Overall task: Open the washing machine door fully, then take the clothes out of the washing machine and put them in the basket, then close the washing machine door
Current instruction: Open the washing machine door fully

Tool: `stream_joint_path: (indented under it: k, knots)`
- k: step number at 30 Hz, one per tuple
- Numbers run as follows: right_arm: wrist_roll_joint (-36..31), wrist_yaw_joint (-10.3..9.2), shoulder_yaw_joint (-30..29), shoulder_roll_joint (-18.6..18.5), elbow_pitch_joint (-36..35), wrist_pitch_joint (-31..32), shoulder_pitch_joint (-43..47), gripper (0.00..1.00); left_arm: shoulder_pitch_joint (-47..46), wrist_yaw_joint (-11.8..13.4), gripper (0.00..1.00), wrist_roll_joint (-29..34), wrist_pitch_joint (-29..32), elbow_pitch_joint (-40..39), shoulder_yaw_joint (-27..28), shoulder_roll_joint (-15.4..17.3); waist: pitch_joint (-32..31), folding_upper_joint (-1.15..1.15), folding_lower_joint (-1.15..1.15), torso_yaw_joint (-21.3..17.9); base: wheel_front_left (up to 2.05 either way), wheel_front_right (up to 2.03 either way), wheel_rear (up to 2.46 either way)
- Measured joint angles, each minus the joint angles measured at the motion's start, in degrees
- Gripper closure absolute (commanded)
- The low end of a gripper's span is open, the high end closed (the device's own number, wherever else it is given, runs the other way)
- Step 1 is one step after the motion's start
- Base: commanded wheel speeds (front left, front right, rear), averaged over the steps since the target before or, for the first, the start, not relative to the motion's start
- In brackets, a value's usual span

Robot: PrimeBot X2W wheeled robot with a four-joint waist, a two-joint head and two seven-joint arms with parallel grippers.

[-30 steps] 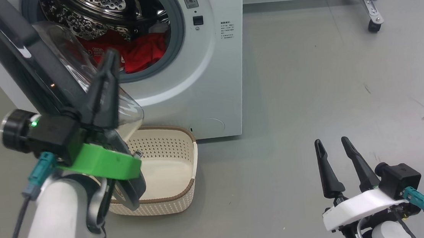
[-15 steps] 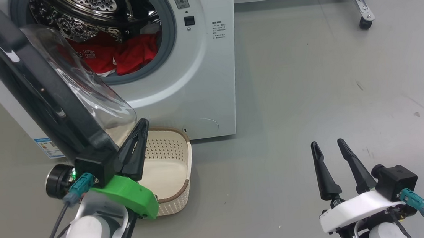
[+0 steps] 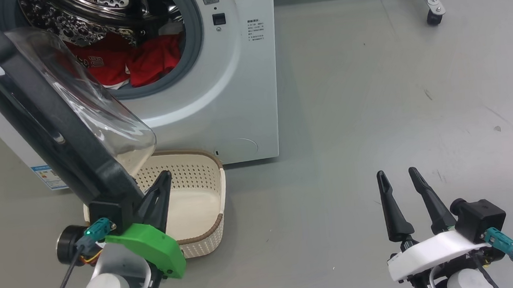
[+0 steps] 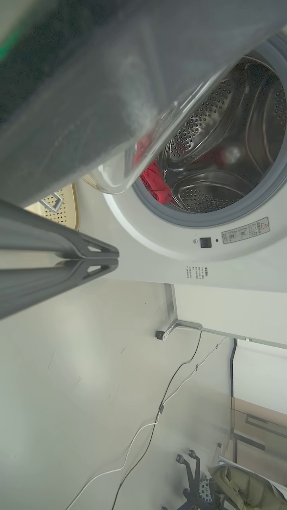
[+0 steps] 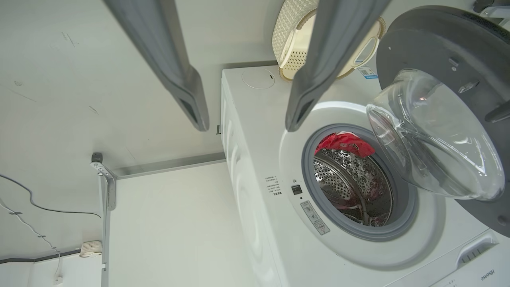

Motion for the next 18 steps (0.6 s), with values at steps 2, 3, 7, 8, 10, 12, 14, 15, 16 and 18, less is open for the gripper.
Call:
stream_joint_path:
  k: [2,3,7,8,10,12,14,15,16,18]
  knots:
    - [0.0,0.02,0.0,0.0,0.0,0.0,0.0,0.0,0.1,0.5,1.0,-0.2,0.0,0.6,1.0,-0.1,0.1,0.0,0.0,-0.1,0.0,0.0,0.0]
    - [0.0,0.07,0.0,0.0,0.0,0.0,0.0,0.0,0.1,0.5,1.0,-0.2,-0.1,0.8,1.2,-0.1,0.2,0.0,0.0,-0.2,0.0,0.0,0.0]
    - [-0.5,0.09,-0.2,0.0,0.1,0.0,0.0,0.0,0.1,0.5,1.0,-0.2,-0.1,2.2,1.8,-0.1,0.4,0.0,0.0,-0.4,0.0,0.0,0.0]
    - [-0.5,0.19,-0.2,0.0,0.2,0.0,0.0,0.0,0.1,0.5,1.0,-0.2,-0.1,2.5,1.8,-0.1,0.4,0.0,0.0,-0.4,0.0,0.0,0.0]
    - [-0.6,0.48,-0.2,0.1,0.4,0.0,0.0,0.0,0.0,0.8,1.0,-0.2,-0.3,2.9,2.1,-0.1,0.5,0.0,0.0,-0.5,0.0,0.0,0.0]
    - [-0.6,0.51,-0.2,0.2,0.5,0.0,0.0,0.0,0.0,1.0,1.0,-0.2,-0.6,3.2,2.1,-0.1,0.6,0.0,0.0,-0.5,0.0,0.0,0.0]
    - [-0.7,0.66,-0.2,0.4,0.6,0.0,0.0,0.0,0.0,1.0,1.0,-0.2,-0.7,3.6,2.1,-0.1,0.7,0.0,0.0,-0.5,0.0,0.0,0.0]
    - [-0.8,0.67,-0.2,0.4,0.6,0.0,0.0,0.0,-0.1,1.0,1.0,-0.2,-0.9,3.8,2.1,-0.1,0.7,0.0,0.0,-0.5,0.0,0.0,0.0]
    - [-1.0,0.67,-0.2,0.5,0.6,0.0,0.0,0.0,-0.1,1.0,1.0,-0.2,-1.2,4.0,2.1,-0.1,0.7,0.0,0.0,-0.5,0.0,0.0,0.0]
    - [-1.0,0.96,-0.3,0.5,0.8,0.0,0.0,0.0,-0.1,1.0,1.0,-0.2,-1.4,4.4,2.1,-0.2,0.7,0.0,0.0,-0.4,0.0,0.0,0.0]
